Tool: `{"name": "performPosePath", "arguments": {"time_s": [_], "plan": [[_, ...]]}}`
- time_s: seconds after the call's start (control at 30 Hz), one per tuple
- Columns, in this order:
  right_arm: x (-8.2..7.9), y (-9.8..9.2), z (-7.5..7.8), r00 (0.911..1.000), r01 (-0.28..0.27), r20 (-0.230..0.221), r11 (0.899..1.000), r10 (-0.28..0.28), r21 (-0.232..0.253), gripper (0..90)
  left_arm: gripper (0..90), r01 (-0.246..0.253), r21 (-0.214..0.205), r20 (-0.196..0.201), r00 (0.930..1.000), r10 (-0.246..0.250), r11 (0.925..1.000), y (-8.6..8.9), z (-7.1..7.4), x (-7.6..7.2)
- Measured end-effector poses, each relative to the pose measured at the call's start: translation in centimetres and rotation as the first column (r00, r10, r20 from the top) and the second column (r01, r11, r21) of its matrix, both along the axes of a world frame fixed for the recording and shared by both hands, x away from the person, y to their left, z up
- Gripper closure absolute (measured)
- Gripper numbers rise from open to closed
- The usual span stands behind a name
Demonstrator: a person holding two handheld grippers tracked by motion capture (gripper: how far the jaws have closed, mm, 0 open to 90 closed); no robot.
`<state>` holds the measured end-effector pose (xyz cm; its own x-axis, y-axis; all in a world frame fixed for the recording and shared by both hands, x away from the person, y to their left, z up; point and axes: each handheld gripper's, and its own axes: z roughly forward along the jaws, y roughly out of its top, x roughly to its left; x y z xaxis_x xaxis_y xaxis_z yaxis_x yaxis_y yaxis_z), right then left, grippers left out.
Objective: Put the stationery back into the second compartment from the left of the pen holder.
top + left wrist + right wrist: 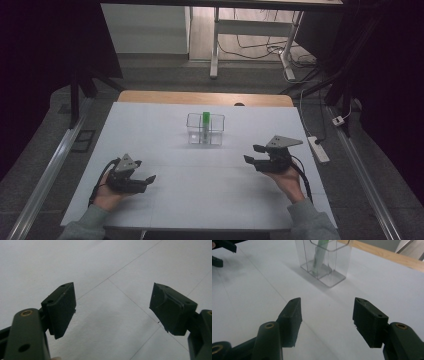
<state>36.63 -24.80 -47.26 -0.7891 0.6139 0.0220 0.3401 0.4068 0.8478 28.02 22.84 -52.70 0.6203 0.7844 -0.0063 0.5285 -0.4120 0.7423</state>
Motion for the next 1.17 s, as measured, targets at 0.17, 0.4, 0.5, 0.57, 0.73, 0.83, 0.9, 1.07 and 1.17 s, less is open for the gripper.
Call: {"name": "performPosePath", "arguments": {"time_s": [0.17, 0.4, 0.5, 0.57, 0.73, 0.83, 0.9, 1.07, 1.17], "plan": [[-1.3, -1.3, -0.7, 1.0, -0.004, 0.006, 1.0, 0.004, -0.017, 38.2, 21.2, -0.004, -0.001, 0.001, 1.0, 0.004, 1.0, 0.1, 0.0, 0.0], [-3.0, -2.9, -1.5, 0.9998, 0.009, 0.019, 0.999, -0.008, -0.044, 37.0, 21.2, -0.004, 0.0, 0.001, 1.0, 0.004, 1.0, 0.1, 0.0, 0.0], [-3.3, -3.3, -1.7, 0.9999, 0.012, 0.004, 0.998, -0.012, -0.054, 36.9, 21.2, -0.005, -0.001, 0.002, 1.0, 0.005, 1.0, 0.1, 0.0, 0.0], [-3.4, -3.5, -1.9, 0.9999, 0.01, -0.004, 0.998, -0.011, -0.064, 37.0, 21.2, -0.006, -0.001, 0.002, 1.0, 0.006, 1.0, 0.1, 0.0, 0.0], [-3.6, -3.9, -2.3, 0.9998, 0.011, -0.018, 0.998, -0.012, -0.066, 37.0, 21.2, -0.006, -0.001, 0.002, 1.0, 0.006, 1.0, 0.2, 0.0, 0.0], [-3.6, -4.0, -2.2, 0.9997, 0.012, -0.022, 0.998, -0.013, -0.056, 36.9, 21.2, -0.005, 0.0, 0.003, 1.0, 0.005, 1.0, 0.1, 0.0, 0.0], [-3.6, -4.0, -2.2, 0.9997, 0.013, -0.02, 0.998, -0.014, -0.058, 36.9, 21.2, -0.005, 0.0, 0.004, 1.0, 0.005, 1.0, 0.1, 0.0, 0.0], [-3.6, -4.0, -2.2, 0.9997, 0.014, -0.02, 0.998, -0.016, -0.067, 36.4, 21.2, -0.005, 0.0, 0.003, 1.0, 0.005, 1.0, 0.1, 0.0, 0.0], [-3.6, -3.9, -2.2, 0.9997, 0.012, -0.021, 0.998, -0.013, -0.069, 35.9, 21.3, -0.001, -0.005, 0.001, 1.0, 0.001, 1.0, 0.1, 0.0, 0.1]]}}
